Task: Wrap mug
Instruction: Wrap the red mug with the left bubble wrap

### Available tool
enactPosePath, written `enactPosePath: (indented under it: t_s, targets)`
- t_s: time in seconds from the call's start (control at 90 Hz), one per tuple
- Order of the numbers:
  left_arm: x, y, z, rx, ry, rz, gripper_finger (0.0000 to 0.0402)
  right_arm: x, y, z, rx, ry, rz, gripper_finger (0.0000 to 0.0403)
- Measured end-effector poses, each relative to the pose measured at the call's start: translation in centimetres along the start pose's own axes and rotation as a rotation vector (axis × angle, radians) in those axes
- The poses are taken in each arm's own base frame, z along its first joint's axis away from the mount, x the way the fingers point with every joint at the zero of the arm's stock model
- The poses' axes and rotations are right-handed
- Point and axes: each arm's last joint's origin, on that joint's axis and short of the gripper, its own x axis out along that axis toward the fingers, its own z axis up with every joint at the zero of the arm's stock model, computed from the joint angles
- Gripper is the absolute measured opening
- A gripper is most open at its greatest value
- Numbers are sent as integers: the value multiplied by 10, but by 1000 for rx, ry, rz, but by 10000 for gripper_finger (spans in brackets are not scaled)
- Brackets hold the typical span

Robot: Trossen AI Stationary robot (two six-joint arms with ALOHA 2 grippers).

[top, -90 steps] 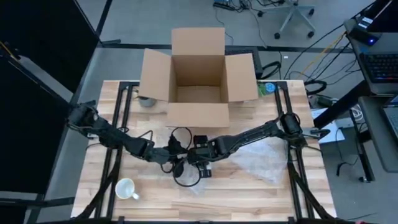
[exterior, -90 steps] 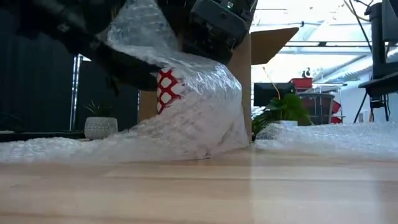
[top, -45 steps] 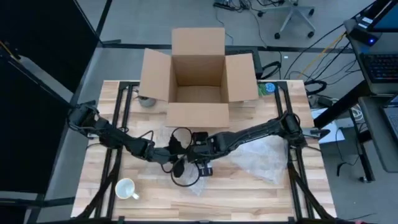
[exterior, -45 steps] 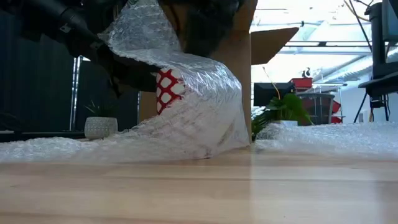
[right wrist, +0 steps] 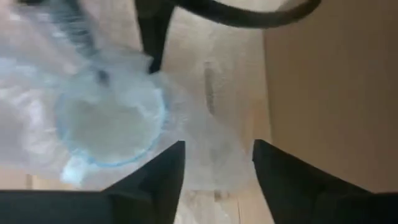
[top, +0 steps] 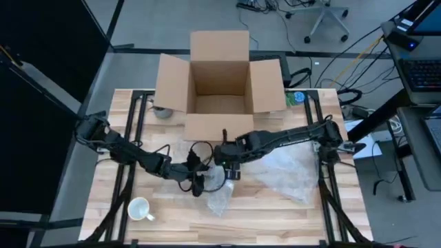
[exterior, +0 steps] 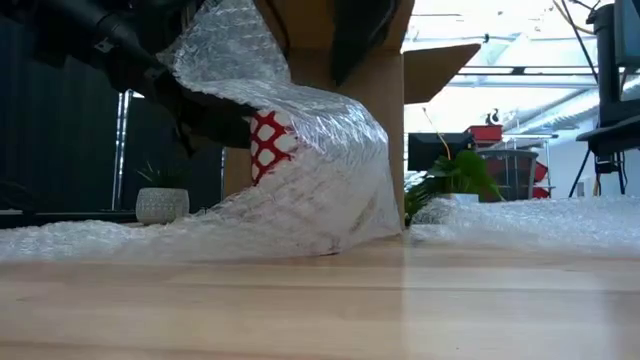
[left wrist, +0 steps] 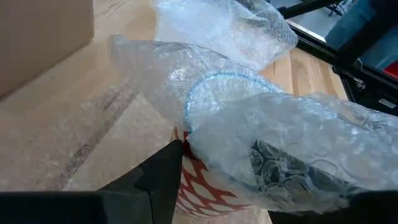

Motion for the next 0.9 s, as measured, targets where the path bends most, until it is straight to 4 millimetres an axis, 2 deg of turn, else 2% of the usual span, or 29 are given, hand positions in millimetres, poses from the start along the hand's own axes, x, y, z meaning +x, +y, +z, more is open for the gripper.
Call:
enactPosePath:
  t_s: [0.2, 0.344, 0.556, 0.9]
  targets:
    - [0, 0, 0, 0, 0, 0, 178, 43, 8, -13, 57, -24, 156, 207]
    - [0, 1, 0, -1, -1, 2, 178, 62, 19, -25, 76, -44, 170, 207]
    - [1, 0, 1, -6, -7, -1, 178, 89, 23, -38, 131, -22, 164, 197]
    - [-4, -1, 5, -15, -19, -16, 178, 96, 25, -34, 133, -84, 175, 180]
